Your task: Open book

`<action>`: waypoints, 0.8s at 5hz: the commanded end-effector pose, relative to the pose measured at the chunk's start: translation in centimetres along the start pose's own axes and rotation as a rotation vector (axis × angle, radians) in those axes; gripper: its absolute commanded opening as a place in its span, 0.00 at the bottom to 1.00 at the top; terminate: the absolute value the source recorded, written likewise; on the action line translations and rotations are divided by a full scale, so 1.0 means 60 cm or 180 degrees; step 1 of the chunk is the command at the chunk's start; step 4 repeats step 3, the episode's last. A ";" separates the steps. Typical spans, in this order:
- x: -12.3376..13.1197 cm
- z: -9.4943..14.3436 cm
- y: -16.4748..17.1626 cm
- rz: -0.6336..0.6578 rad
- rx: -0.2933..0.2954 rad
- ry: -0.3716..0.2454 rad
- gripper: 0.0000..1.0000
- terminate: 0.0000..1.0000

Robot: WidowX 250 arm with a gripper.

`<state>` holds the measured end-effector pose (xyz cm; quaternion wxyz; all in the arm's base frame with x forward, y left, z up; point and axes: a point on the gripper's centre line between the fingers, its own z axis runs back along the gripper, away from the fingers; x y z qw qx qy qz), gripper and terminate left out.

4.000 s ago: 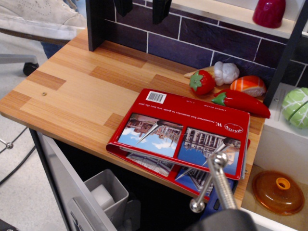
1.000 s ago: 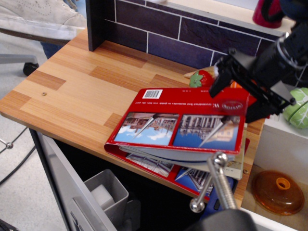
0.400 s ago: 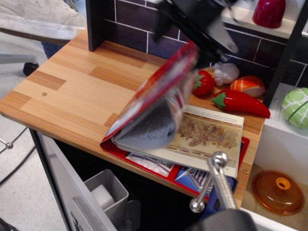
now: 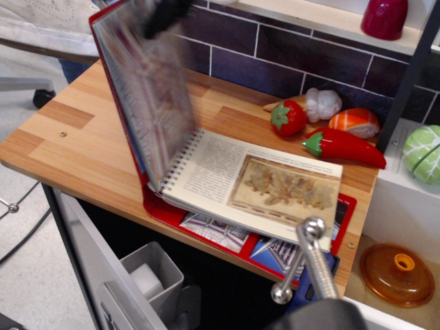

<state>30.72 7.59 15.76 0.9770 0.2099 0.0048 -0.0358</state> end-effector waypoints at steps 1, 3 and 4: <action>-0.041 -0.047 0.098 -0.0138 0.0279 -0.0023 1.00 0.00; -0.051 -0.052 0.119 -0.0123 0.0287 -0.0083 1.00 1.00; -0.051 -0.052 0.119 -0.0123 0.0287 -0.0083 1.00 1.00</action>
